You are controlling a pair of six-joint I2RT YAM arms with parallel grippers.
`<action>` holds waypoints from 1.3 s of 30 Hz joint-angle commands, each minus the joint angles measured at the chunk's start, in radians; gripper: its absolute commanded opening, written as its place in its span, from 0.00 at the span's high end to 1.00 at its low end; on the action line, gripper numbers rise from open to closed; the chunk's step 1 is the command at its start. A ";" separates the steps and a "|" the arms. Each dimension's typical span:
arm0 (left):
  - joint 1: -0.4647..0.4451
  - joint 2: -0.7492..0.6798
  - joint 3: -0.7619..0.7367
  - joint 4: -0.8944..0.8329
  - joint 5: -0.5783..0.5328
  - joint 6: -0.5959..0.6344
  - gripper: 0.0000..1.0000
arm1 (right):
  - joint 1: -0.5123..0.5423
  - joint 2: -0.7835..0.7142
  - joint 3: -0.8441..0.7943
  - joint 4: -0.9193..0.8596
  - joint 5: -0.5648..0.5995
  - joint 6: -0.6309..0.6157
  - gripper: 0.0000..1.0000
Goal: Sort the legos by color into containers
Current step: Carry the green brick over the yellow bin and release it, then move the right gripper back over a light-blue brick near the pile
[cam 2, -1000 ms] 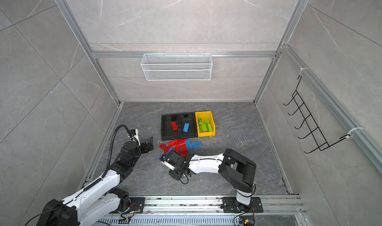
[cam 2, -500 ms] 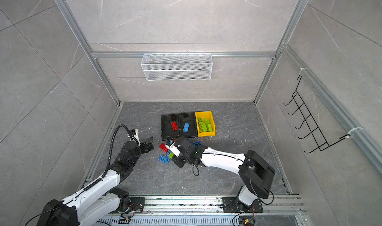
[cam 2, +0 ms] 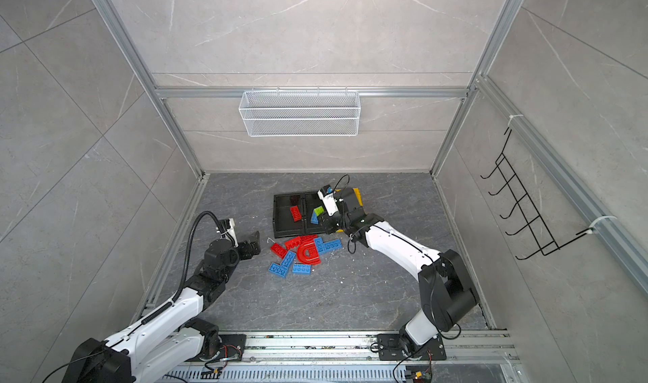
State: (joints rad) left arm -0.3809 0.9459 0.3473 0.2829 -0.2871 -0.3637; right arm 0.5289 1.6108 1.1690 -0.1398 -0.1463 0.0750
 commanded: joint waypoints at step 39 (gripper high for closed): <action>0.003 -0.017 0.017 0.017 -0.018 -0.009 0.00 | 0.037 -0.065 -0.158 -0.154 0.156 0.226 0.33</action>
State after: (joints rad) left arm -0.3809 0.9447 0.3473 0.2722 -0.2874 -0.3637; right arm 0.5392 1.5757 1.0676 -0.2451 -0.0563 0.2554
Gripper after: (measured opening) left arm 0.996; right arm 0.674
